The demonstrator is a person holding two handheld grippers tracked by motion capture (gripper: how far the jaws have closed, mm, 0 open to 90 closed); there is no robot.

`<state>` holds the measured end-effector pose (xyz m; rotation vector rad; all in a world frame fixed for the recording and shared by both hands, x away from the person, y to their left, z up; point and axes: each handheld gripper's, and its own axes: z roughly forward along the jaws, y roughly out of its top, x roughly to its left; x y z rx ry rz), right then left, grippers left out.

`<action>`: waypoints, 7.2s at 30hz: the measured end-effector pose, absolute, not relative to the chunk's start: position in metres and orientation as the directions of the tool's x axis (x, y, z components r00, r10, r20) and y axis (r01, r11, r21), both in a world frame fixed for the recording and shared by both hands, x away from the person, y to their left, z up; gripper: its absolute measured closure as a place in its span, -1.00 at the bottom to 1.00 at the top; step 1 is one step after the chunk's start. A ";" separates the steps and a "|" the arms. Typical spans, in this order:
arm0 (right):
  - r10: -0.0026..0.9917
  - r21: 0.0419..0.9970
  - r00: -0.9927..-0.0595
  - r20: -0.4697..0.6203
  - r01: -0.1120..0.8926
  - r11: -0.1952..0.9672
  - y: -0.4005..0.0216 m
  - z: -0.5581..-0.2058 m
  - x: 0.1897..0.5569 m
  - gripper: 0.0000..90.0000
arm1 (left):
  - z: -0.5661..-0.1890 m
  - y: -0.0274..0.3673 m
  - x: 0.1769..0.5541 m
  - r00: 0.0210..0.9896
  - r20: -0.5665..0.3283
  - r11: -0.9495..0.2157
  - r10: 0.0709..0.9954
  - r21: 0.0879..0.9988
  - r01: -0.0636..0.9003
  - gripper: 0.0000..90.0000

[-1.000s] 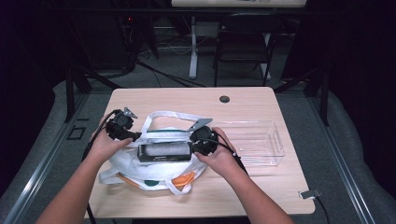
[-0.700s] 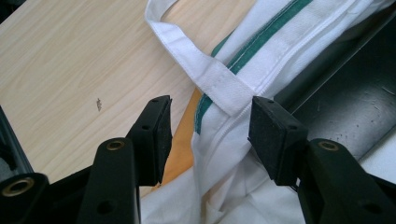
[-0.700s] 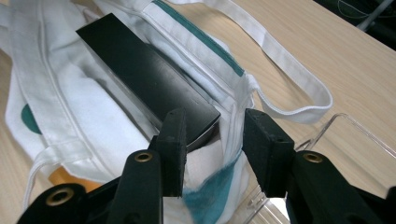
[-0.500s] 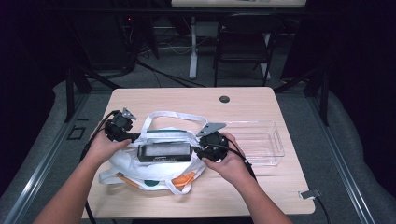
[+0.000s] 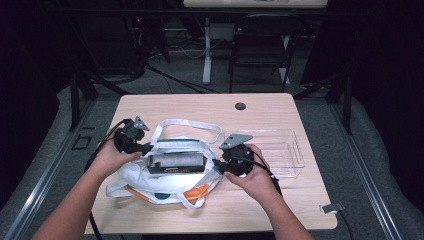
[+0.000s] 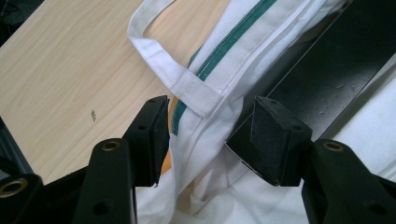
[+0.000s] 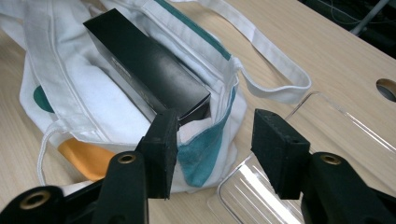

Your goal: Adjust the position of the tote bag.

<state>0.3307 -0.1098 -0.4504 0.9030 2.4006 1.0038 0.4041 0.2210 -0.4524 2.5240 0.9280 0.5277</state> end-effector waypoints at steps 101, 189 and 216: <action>0.701 0.705 -0.697 -0.154 0.419 0.572 -0.114 -0.463 0.332 -0.12 | -0.511 0.153 0.417 0.952 0.149 -0.954 0.269 0.181 0.241 -0.27; 0.697 0.700 -0.699 -0.159 0.418 0.579 -0.111 -0.467 0.332 -0.11 | -0.523 0.150 0.414 0.974 0.190 -0.985 0.121 0.143 0.095 -0.07; 0.700 0.706 -0.697 -0.157 0.417 0.573 -0.111 -0.467 0.331 -0.11 | -0.503 0.166 0.408 0.971 0.171 -0.973 0.166 0.191 0.132 -0.06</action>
